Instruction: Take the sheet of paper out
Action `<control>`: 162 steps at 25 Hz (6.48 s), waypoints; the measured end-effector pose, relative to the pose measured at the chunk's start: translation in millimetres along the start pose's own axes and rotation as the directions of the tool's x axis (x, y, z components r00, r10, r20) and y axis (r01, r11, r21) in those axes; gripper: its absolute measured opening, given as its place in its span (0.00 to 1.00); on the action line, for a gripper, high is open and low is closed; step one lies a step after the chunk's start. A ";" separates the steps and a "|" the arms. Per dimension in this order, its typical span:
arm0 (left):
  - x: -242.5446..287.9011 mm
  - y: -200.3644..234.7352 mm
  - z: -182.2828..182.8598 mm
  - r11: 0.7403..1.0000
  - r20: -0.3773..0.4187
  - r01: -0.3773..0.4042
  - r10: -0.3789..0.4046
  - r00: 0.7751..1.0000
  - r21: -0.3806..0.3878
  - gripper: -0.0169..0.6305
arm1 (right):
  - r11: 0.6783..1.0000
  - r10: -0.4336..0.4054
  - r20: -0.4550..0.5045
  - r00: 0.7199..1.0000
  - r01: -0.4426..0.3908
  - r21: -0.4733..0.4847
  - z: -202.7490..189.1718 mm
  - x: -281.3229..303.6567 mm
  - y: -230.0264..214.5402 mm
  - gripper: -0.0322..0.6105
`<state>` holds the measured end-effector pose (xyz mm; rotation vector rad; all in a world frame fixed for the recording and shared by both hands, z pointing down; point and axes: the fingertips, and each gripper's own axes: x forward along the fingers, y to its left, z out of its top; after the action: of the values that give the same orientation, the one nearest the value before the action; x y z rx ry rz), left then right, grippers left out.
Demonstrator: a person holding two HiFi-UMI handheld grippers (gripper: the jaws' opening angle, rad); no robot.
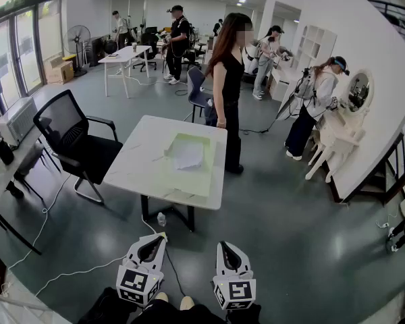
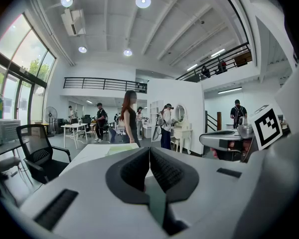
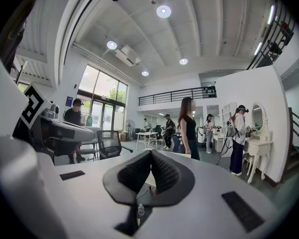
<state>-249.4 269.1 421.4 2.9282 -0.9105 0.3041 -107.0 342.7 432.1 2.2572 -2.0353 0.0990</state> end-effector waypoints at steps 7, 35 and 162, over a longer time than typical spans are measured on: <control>0.0 19.0 3.6 1.000 0.003 0.012 -0.012 1.000 -0.004 0.06 | 1.000 -0.009 -0.003 1.000 0.009 -0.011 7.5 12.3 13.6 0.07; 127.8 70.8 9.7 0.983 -0.006 0.184 -0.184 0.983 -0.006 0.06 | 0.984 -0.178 -0.018 0.984 0.178 -0.018 15.2 113.0 -39.2 0.07; 598.9 440.1 -134.0 0.909 -0.389 -0.286 0.156 0.908 -0.303 0.06 | 0.842 0.289 -0.649 0.704 -0.509 -0.177 -244.7 807.6 -116.7 0.13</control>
<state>-38.9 -410.4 674.8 2.3377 -1.1076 0.5941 97.9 -414.4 764.6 1.2920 -1.9386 0.4034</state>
